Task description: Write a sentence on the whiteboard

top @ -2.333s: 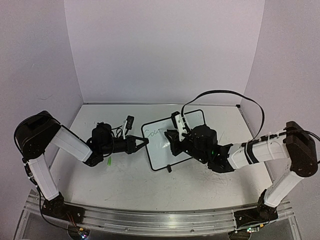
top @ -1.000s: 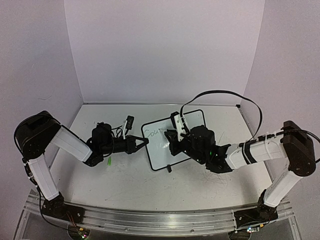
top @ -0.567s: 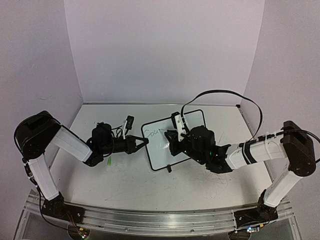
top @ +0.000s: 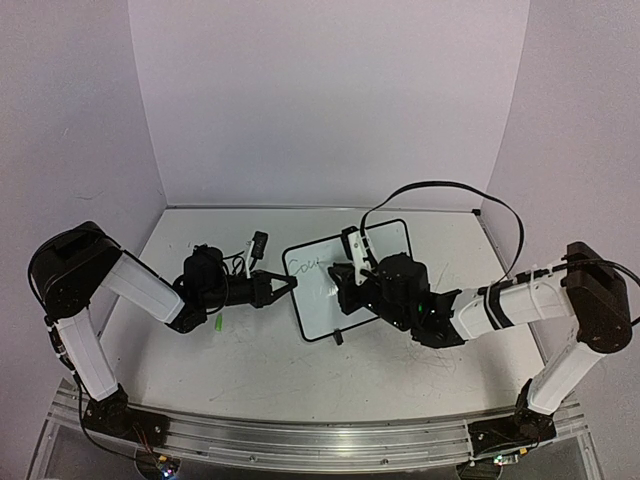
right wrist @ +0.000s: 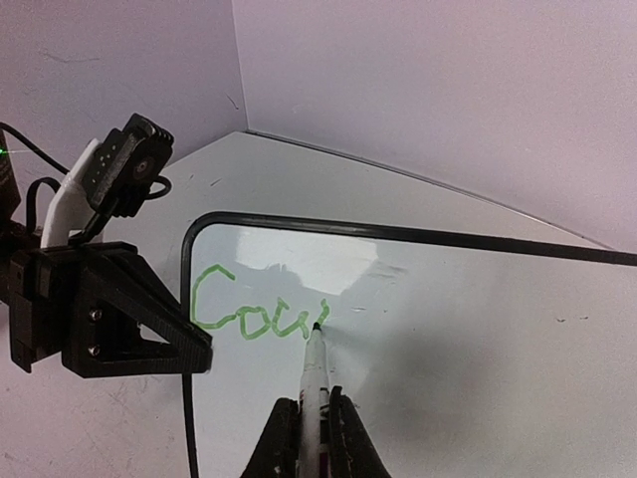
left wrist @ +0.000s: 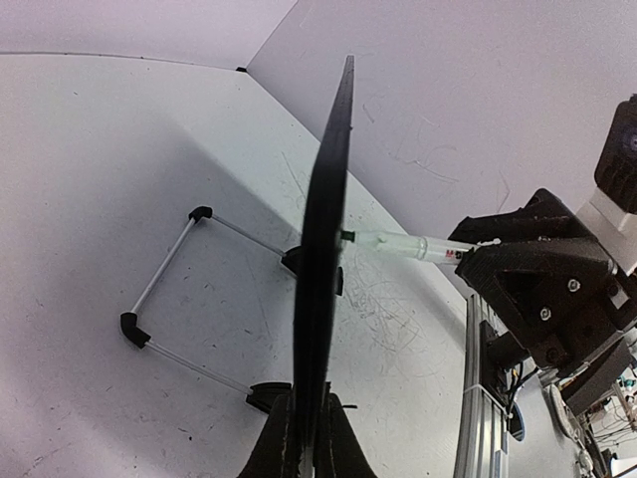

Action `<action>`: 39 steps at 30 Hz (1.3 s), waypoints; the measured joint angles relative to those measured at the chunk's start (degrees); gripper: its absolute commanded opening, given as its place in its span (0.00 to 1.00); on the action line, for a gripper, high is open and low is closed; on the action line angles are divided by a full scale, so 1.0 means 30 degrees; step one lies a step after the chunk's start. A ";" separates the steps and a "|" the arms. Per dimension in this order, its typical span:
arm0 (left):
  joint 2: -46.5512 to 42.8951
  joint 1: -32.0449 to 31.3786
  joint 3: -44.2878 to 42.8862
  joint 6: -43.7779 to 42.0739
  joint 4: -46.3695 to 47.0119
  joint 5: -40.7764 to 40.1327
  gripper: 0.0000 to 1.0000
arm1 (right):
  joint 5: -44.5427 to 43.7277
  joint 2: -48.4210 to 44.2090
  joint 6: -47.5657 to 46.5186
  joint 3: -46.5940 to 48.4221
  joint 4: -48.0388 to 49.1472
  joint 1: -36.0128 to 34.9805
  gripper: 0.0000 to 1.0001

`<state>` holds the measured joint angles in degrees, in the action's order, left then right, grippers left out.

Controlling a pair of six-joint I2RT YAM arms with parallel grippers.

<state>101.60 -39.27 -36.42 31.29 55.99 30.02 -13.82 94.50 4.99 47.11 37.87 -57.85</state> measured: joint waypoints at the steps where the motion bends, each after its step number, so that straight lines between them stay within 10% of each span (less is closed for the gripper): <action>1: 0.0000 0.0000 0.0000 0.0000 0.0000 0.0003 0.00 | 0.0000 0.0000 0.0015 0.0000 -0.0042 -0.0018 0.00; 39: 0.0000 0.0000 0.0000 -0.0015 -0.0007 0.0015 0.00 | -0.0838 0.0007 0.0271 0.0230 -0.0490 -0.0262 0.00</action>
<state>101.60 -39.27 -36.42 31.24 55.96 30.06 -16.34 94.52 5.80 47.80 36.40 -58.64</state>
